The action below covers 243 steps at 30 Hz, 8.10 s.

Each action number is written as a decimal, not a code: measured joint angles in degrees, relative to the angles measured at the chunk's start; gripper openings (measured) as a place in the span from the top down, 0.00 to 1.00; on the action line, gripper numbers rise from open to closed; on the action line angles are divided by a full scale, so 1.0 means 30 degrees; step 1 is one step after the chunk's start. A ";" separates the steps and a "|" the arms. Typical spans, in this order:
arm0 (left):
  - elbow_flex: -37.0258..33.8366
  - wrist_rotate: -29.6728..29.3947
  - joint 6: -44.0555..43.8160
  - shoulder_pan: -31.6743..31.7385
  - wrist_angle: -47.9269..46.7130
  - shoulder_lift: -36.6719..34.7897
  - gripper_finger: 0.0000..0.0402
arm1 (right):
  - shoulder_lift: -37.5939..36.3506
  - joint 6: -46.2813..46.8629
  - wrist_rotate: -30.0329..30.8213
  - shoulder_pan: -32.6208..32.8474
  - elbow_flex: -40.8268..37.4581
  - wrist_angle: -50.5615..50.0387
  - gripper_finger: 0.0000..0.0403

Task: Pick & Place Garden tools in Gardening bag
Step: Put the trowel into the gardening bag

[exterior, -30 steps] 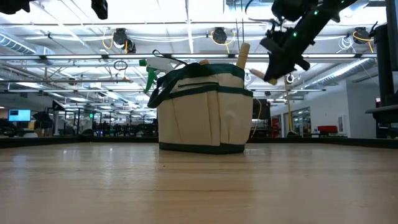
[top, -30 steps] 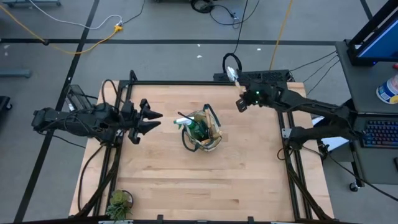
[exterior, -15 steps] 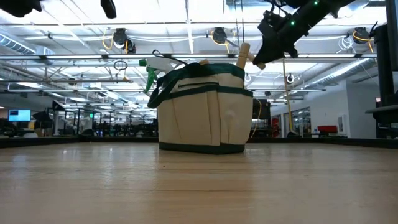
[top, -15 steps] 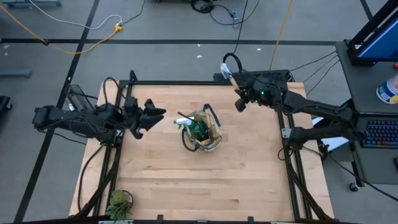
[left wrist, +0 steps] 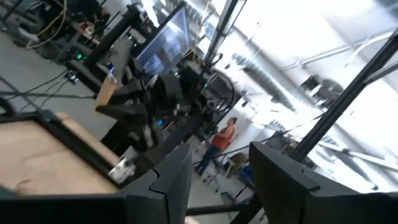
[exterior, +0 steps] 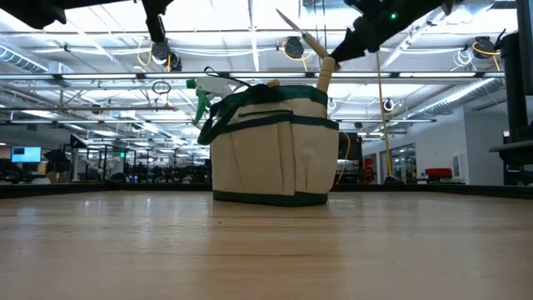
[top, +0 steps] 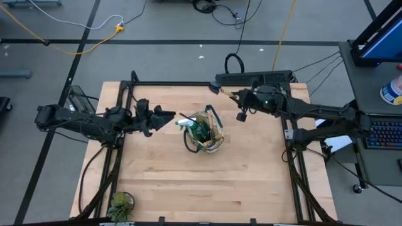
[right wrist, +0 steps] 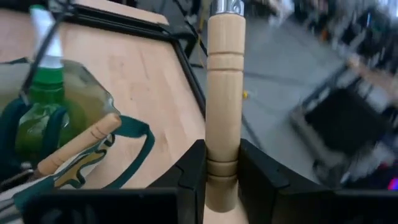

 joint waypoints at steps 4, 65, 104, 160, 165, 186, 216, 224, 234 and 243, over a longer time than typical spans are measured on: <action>0.0136 0.0116 -0.0212 0.0000 0.1350 0.0634 0.59 | -0.0007 -0.3939 0.0010 0.0831 0.0000 0.1016 0.85; 1.2968 0.4119 -0.6001 0.0801 -1.1341 0.9243 0.59 | 0.1829 -2.8330 0.9139 1.1478 0.0029 0.7415 0.85; 1.2961 0.4366 -0.6808 -0.0825 -1.1664 1.0153 0.59 | 0.4218 -2.8292 0.8965 1.1920 0.3082 0.6763 0.85; 1.2947 0.4173 -0.7028 -0.0576 -0.9793 1.1436 0.83 | 0.4204 -2.5823 0.6995 1.0669 0.3061 0.5967 0.74; 1.2947 0.3481 -0.6919 -0.0791 -1.0228 1.1436 0.83 | 0.4211 -2.3595 0.8662 1.0677 0.3060 0.6367 0.67; 1.2947 -0.5100 -0.3665 -0.1790 -1.2461 1.1436 0.83 | 0.3481 -1.6646 1.6519 1.0829 0.3053 0.5886 0.67; 1.2954 -1.1617 0.8677 -0.1322 -0.4526 1.6368 0.83 | 0.0292 -0.5293 1.5050 1.0787 0.3053 -0.4017 0.67; 1.2954 -1.0520 0.9569 -0.1209 -0.4614 1.6368 0.83 | 0.0086 -0.5066 1.3902 1.0538 0.3053 -0.4088 0.67; 1.2954 -0.9776 0.9208 -0.1115 -0.3973 1.7659 0.83 | 0.0087 -0.4775 1.3892 1.0545 0.3053 -0.4107 0.67; 1.2954 -0.9765 0.9417 -0.1107 -0.3722 1.7825 0.83 | 0.0087 -0.4775 1.3889 1.0545 0.3053 -0.4100 0.67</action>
